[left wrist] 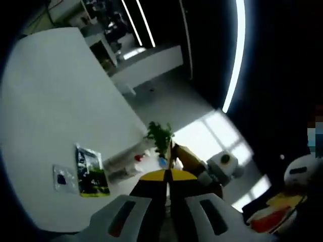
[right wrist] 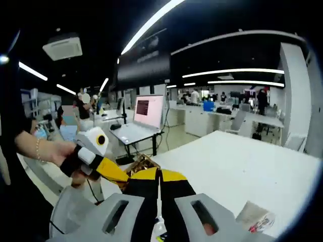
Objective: Arrange the skincare products in the storage area until every visible bottle or jar stands upright without overlapping.
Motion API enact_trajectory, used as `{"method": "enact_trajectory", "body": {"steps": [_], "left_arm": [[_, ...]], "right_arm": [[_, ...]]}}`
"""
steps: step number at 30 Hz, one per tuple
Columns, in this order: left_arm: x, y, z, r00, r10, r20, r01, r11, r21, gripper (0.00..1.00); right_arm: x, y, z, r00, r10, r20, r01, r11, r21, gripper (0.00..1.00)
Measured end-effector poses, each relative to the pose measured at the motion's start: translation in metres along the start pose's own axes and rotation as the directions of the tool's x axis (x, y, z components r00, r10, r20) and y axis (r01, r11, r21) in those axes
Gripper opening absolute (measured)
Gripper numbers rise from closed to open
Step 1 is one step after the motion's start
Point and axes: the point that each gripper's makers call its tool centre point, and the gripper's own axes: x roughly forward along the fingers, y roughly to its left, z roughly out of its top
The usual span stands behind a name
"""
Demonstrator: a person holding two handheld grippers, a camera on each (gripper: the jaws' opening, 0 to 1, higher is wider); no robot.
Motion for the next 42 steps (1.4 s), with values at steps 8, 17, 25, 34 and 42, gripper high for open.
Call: {"method": "enact_trajectory", "body": {"steps": [8,17,25,34,42], "left_arm": [[0.021,0.023,0.037,0.984,0.176,0.004,-0.176,0.982,0.064,0.00],[0.027,0.088,0.035,0.933,0.357,-0.042,-0.349,0.928,0.128,0.00],[0.027,0.137,0.023,0.890,0.441,-0.111,-0.427,0.895,0.129,0.00],[0.028,0.189,0.008,0.842,0.517,-0.156,-0.500,0.855,0.136,0.00],[0.034,0.208,-0.003,0.828,0.527,-0.190,-0.510,0.850,0.136,0.00]], "right_arm": [[0.038,-0.036,0.000,0.994,-0.057,-0.096,0.040,0.985,-0.171,0.01],[0.076,-0.046,-0.060,0.977,-0.032,-0.209,0.003,0.991,-0.135,0.01],[0.093,-0.044,-0.110,0.953,-0.022,-0.302,-0.003,0.996,-0.085,0.01],[0.110,-0.044,-0.163,0.926,-0.010,-0.377,0.038,0.997,0.065,0.01],[0.118,-0.046,-0.194,0.907,-0.023,-0.422,0.049,0.997,0.052,0.01]]}}
